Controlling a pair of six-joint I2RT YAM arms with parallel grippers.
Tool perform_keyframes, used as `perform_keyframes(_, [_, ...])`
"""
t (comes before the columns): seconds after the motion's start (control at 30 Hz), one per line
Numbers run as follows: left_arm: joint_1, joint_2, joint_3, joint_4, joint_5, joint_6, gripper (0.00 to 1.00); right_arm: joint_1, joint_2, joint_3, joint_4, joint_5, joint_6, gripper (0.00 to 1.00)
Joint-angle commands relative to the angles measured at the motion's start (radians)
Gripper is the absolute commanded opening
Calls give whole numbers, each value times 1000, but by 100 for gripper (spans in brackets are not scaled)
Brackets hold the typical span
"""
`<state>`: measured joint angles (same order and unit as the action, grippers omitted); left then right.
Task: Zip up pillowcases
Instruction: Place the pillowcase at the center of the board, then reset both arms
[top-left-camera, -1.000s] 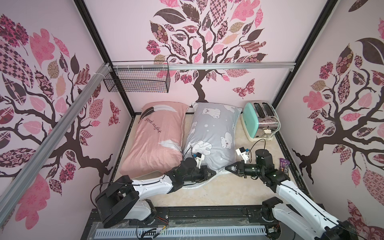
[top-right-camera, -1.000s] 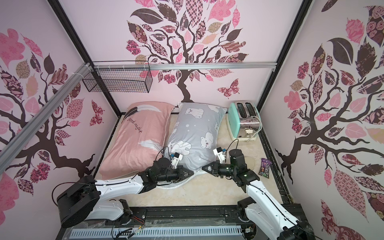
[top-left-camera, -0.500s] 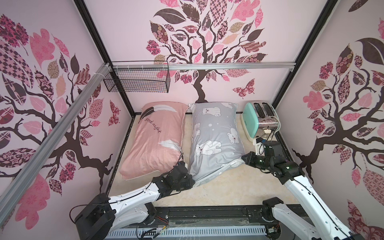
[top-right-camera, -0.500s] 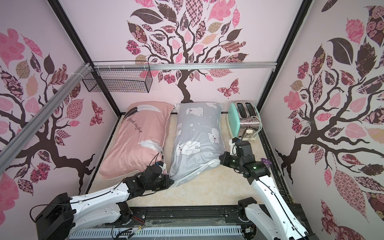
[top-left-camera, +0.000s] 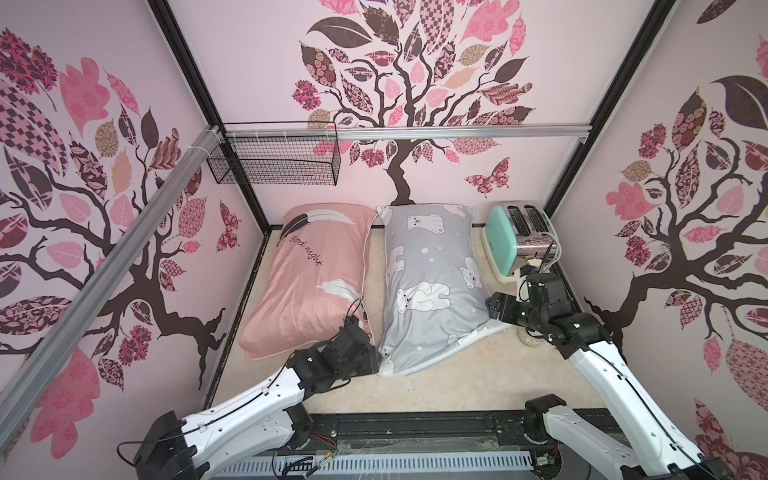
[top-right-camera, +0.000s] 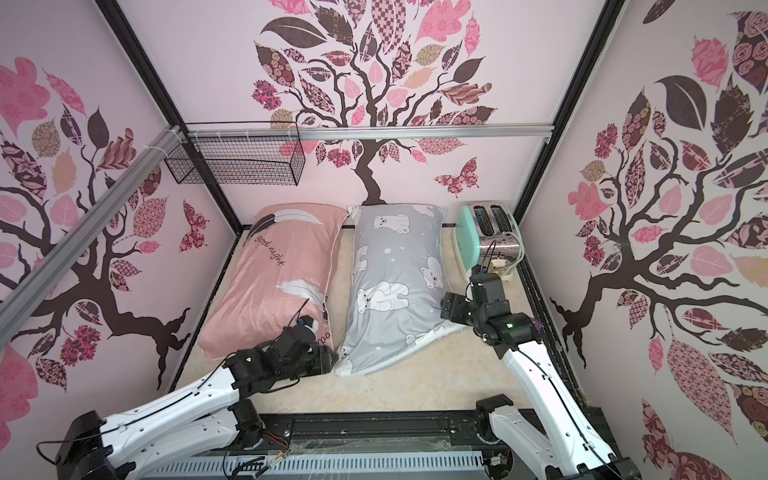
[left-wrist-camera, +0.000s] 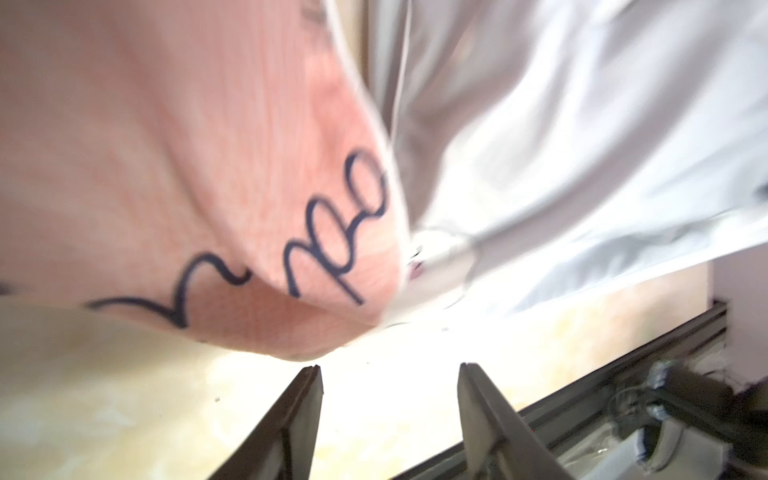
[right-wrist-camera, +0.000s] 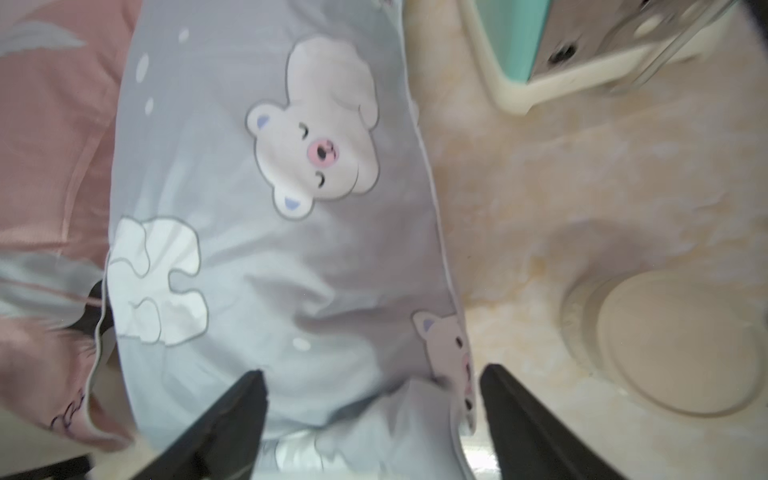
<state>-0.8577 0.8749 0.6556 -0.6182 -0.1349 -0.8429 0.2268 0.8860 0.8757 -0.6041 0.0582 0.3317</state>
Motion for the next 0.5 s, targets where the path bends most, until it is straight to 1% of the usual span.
perform_keyframes(0.0, [98, -3, 115, -115, -351, 210, 76, -6, 3, -95, 264, 259, -189, 99])
perform_keyframes(0.03, [144, 12, 100, -61, -438, 275, 80, -5, 31, -154, 377, 319, -212, 99])
perform_keyframes(0.07, [190, 27, 77, 2, -496, 329, 84, -6, 67, -197, 461, 364, -219, 100])
perform_keyframes(0.1, [252, 45, 48, 80, -529, 383, 87, -5, 114, -245, 567, 383, -229, 100])
perform_keyframes(0.13, [309, 65, 17, 163, -535, 428, 89, -6, 159, -280, 650, 381, -244, 100])
perform_keyframes(0.2, [428, 110, -45, 333, -520, 489, 92, -6, 257, -368, 886, 367, -254, 99])
perform_keyframes(0.3, [574, 178, -134, 570, -463, 543, 92, -7, 373, -438, 1124, 368, -284, 100])
perform_keyframes(0.33, [614, 196, -122, 578, -428, 545, 92, -7, 405, -448, 1174, 373, -300, 100])
perform_keyframes(0.37, [645, 213, -107, 576, -400, 567, 93, -8, 443, -460, 1225, 372, -322, 100])
perform_keyframes(0.43, [666, 251, -111, 653, -402, 637, 93, -12, 511, -472, 1305, 385, -354, 100])
perform_keyframes(0.47, [676, 272, -112, 684, -386, 673, 94, -16, 533, -481, 1342, 387, -357, 100])
